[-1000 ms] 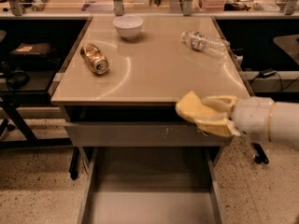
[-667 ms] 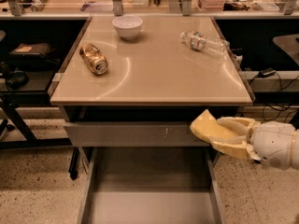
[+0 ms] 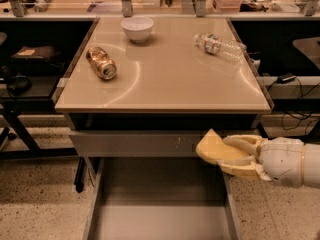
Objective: Place sponge into middle drawer
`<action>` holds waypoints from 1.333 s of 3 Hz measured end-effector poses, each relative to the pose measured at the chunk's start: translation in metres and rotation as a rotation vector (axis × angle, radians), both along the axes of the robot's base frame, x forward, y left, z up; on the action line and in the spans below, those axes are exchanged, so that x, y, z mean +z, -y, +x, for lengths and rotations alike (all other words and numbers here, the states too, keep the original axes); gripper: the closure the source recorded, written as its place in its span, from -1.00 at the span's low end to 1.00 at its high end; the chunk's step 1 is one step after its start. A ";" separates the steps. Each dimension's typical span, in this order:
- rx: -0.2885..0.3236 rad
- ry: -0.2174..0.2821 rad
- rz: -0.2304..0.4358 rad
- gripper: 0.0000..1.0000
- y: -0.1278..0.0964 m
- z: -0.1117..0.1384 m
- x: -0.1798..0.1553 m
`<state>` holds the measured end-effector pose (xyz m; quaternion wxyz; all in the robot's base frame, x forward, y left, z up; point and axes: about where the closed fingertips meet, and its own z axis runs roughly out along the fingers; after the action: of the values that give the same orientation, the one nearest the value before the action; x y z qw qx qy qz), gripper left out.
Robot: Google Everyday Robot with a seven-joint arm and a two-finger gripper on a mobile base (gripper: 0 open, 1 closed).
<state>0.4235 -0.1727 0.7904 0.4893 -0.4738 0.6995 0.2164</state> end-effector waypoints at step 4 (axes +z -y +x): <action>0.194 -0.116 -0.085 1.00 -0.004 -0.019 -0.168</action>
Offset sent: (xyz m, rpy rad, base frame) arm -0.0403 0.0168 -0.1903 -0.1251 0.1519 0.3081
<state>0.4042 -0.1684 0.6227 0.4042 -0.5464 0.6859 0.2601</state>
